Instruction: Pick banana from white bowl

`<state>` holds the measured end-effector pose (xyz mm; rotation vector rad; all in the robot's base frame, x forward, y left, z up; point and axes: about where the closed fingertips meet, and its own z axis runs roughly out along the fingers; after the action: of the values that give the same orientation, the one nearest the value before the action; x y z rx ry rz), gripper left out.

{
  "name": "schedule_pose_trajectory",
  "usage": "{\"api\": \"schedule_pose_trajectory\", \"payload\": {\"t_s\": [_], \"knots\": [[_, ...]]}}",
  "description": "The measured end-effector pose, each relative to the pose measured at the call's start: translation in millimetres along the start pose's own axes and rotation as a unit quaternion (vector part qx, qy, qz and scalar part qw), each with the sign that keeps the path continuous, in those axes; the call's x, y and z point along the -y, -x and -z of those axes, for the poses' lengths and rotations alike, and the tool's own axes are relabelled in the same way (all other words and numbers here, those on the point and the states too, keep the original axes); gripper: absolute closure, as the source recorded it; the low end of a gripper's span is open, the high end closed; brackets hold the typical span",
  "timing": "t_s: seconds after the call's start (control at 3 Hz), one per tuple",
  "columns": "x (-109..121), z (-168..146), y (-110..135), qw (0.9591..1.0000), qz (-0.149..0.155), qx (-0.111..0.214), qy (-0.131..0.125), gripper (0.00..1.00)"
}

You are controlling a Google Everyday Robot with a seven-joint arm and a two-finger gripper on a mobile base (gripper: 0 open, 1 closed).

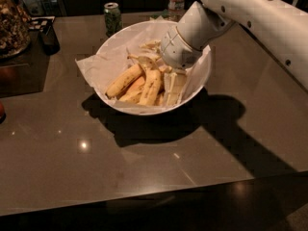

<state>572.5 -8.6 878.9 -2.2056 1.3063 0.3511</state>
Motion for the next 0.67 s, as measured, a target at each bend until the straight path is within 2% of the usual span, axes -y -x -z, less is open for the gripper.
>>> {"api": "schedule_pose_trajectory", "payload": {"t_s": [0.33, 0.67], "knots": [[0.0, 0.0, 0.0, 1.0, 0.0, 0.0, 0.0, 0.0], [0.0, -0.1, 0.0, 1.0, 0.0, 0.0, 0.0, 0.19]]}}
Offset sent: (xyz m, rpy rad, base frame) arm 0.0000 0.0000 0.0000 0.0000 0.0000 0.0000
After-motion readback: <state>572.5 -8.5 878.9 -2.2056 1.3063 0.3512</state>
